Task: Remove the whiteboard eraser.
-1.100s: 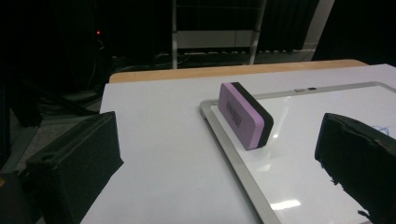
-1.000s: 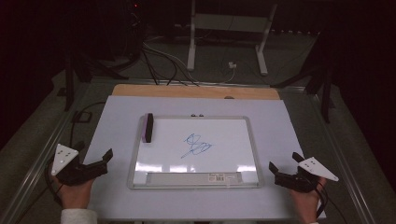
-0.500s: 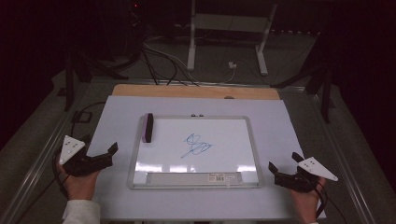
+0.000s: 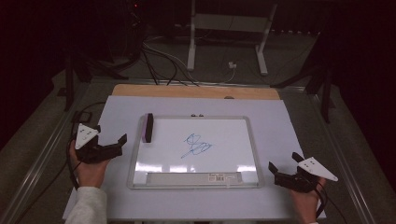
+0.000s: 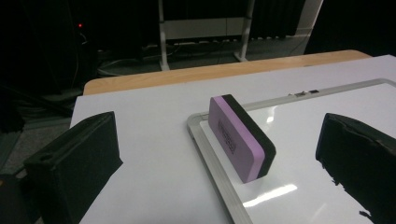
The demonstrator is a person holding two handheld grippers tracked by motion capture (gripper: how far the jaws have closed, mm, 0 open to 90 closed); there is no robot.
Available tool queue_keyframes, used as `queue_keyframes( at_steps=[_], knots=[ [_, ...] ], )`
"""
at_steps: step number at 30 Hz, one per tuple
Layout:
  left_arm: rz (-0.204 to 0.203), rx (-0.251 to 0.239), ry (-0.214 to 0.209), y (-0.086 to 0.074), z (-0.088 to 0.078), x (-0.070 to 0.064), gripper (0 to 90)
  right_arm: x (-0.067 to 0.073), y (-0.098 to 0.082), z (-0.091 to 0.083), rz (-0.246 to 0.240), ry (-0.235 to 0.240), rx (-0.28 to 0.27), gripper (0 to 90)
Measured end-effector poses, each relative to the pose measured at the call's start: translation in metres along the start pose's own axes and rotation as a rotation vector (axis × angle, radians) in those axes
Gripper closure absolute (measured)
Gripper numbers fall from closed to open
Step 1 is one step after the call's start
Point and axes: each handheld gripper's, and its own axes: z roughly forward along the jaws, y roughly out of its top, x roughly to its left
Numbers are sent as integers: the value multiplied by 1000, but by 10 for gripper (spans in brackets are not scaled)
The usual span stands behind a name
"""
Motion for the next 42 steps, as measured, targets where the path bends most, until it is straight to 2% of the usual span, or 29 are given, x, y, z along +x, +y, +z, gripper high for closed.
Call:
queue_keyframes(
  at_steps=[9,28,42],
  knots=[
    [-21,31,7,1,25,4,7,0,0,0,1,-2,2,1],
    [-27,102,20,7,57,7,10,1,0,2,-6,3,7,1],
    [-53,139,-2,4,76,5,11,0,0,2,-8,1,7,1]
  ],
)
